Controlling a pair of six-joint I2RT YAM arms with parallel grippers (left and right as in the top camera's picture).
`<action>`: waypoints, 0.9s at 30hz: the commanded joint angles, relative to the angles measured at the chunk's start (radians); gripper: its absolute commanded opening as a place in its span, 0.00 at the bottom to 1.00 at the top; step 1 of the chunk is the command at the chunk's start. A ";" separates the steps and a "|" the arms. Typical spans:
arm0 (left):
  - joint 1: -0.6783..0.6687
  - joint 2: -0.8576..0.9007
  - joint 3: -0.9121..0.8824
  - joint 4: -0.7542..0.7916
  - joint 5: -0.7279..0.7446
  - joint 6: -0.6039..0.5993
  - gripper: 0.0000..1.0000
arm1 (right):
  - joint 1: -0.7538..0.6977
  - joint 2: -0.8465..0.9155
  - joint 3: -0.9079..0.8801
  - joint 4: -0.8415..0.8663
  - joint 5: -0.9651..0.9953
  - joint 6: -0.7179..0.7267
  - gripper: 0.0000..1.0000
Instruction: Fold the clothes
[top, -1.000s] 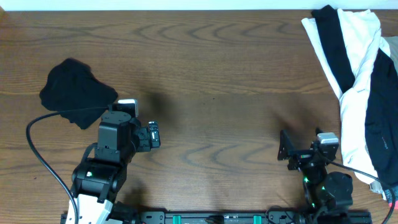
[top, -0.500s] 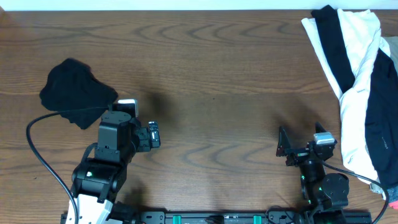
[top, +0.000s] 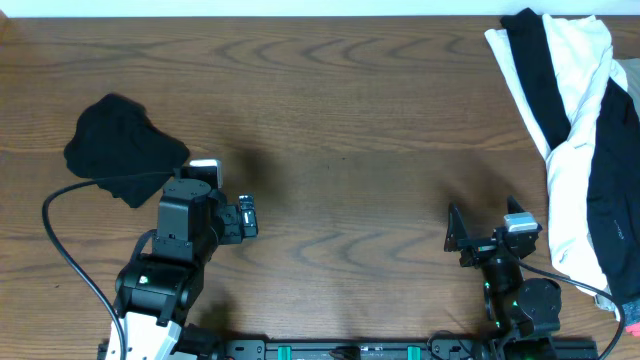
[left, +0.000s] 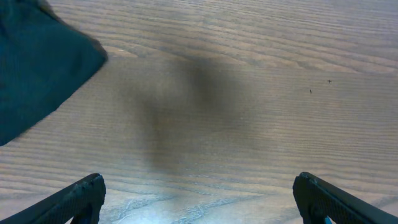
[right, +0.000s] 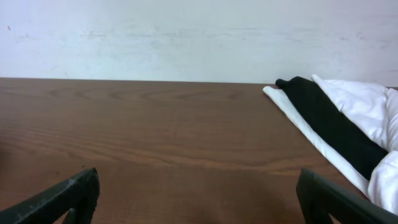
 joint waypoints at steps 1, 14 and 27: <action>0.003 -0.001 0.000 0.000 -0.011 -0.001 0.98 | -0.012 -0.006 -0.005 0.001 -0.004 -0.012 0.99; 0.003 -0.010 0.000 0.000 -0.011 -0.001 0.98 | -0.012 -0.006 -0.005 0.002 -0.004 -0.012 0.99; 0.140 -0.279 -0.035 -0.111 -0.016 0.056 0.98 | -0.012 -0.006 -0.005 0.001 -0.004 -0.012 0.99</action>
